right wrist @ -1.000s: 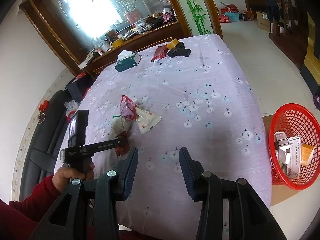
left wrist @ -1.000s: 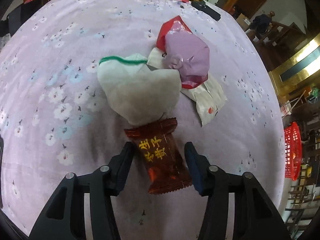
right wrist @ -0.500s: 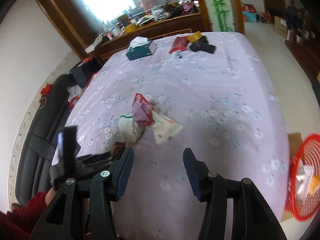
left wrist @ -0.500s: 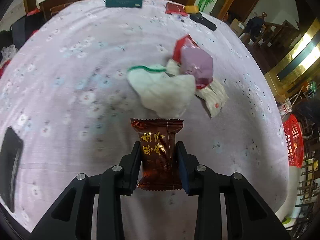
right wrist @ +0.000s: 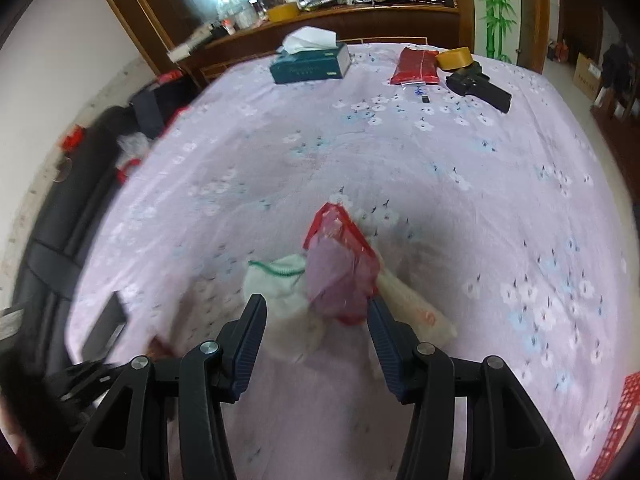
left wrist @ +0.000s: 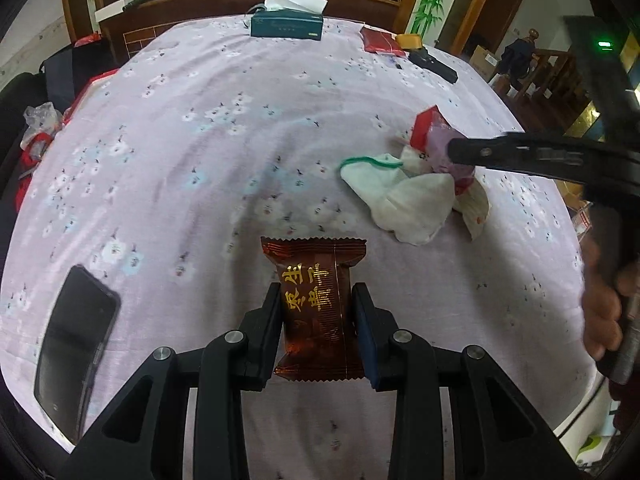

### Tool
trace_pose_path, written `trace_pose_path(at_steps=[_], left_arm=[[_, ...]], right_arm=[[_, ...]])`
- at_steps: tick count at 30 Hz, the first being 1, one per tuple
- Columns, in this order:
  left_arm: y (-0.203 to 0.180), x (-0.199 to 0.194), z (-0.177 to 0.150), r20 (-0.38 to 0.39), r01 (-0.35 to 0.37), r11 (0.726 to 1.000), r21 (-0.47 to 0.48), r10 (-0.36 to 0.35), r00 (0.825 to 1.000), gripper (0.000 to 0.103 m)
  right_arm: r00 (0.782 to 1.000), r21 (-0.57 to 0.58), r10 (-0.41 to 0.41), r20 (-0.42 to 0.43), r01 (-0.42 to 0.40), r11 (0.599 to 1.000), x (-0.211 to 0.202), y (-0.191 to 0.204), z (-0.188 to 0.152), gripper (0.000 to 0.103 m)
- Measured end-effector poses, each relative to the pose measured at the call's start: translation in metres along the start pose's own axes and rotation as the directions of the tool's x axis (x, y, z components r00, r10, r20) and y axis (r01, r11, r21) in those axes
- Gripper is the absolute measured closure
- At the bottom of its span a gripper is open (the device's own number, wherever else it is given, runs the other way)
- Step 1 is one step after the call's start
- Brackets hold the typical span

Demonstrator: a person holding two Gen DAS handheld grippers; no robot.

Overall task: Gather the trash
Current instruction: 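Grasp the pink-and-red plastic bag with the right tool while the left tool holds the wrapper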

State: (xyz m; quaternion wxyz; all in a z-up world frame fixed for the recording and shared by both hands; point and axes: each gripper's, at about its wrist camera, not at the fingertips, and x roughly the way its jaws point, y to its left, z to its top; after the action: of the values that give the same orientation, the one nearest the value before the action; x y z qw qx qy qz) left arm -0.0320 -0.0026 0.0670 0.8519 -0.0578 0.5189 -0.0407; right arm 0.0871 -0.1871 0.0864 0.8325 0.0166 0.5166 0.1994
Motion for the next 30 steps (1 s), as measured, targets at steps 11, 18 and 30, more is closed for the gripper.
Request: trace_pose_path(at_steps=[11, 18, 30], left_arm=[[-0.011, -0.002, 0.006, 0.022, 0.028, 0.998, 0.052, -0.029, 0.999, 0.070], [-0.045, -0.006, 0.011, 0.041, 0.058, 0.992, 0.112, -0.063, 0.997, 0.070], [-0.113, -0.014, 0.011, 0.049, 0.099, 0.966, 0.238, -0.114, 0.992, 0.070]], right_arm=[[0.993, 0.019, -0.115, 0.007, 0.115, 0.993, 0.015, -0.006, 0.001, 0.066], [0.993, 0.085, -0.082, 0.086, 0.075, 0.994, -0.046, -0.018, -0.030, 0.066], [0.992, 0.263, -0.053, 0.110, 0.023, 0.965, -0.109, -0.060, -0.112, 0.066]])
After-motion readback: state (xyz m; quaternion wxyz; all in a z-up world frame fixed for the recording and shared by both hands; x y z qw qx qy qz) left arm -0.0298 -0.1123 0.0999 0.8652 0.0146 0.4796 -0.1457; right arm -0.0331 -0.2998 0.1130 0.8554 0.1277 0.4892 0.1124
